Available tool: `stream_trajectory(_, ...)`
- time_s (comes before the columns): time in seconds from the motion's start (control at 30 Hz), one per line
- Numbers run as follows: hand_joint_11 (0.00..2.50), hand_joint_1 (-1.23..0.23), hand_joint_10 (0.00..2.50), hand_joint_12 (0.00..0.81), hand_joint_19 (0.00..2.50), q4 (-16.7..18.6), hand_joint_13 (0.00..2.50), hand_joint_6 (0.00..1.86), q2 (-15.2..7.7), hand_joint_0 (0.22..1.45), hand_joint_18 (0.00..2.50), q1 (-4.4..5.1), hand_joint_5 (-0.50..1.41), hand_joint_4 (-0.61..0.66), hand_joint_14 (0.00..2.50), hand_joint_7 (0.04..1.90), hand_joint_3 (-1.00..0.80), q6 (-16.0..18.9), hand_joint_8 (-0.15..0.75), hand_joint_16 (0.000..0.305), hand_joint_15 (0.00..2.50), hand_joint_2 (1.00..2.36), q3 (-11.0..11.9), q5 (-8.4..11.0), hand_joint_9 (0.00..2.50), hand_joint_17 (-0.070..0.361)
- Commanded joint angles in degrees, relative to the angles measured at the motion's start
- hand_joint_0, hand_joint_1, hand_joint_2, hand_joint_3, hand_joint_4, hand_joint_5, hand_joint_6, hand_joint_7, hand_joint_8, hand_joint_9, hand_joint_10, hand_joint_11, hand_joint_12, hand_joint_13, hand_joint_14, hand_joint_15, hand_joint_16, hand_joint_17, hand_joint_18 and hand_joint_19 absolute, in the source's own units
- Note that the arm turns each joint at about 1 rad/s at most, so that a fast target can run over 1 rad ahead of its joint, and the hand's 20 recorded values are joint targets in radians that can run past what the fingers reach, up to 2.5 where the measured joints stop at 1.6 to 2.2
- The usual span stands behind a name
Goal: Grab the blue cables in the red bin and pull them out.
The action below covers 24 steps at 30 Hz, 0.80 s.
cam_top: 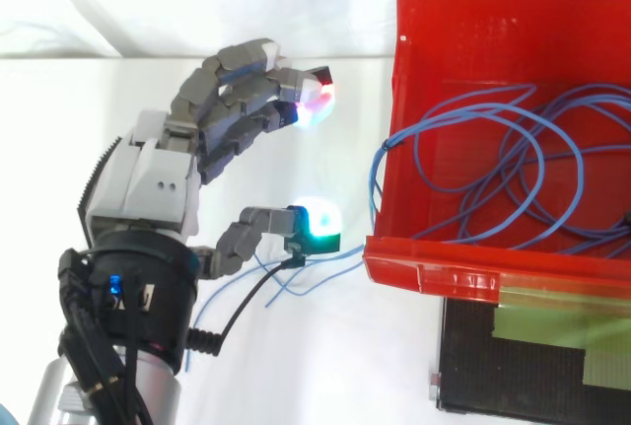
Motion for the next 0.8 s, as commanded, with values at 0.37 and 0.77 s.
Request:
stream_trajectory(0.37,0.43,-0.83,0.02,0.360,0.64,-2.0,0.77,0.01,0.0,0.76,0.38,-0.74,0.54,0.21,0.03,0.38,-1.00,-2.5,0.245,0.048,0.85,1.00,0.0,0.06,0.55,0.109)
stream_trajectory(0.77,0.43,-0.83,0.02,0.357,0.64,-2.1,0.77,0.01,0.0,0.76,0.39,-1.27,0.54,0.21,0.03,0.38,-1.00,-3.9,0.242,0.048,0.85,1.00,0.0,-0.03,0.55,0.109)
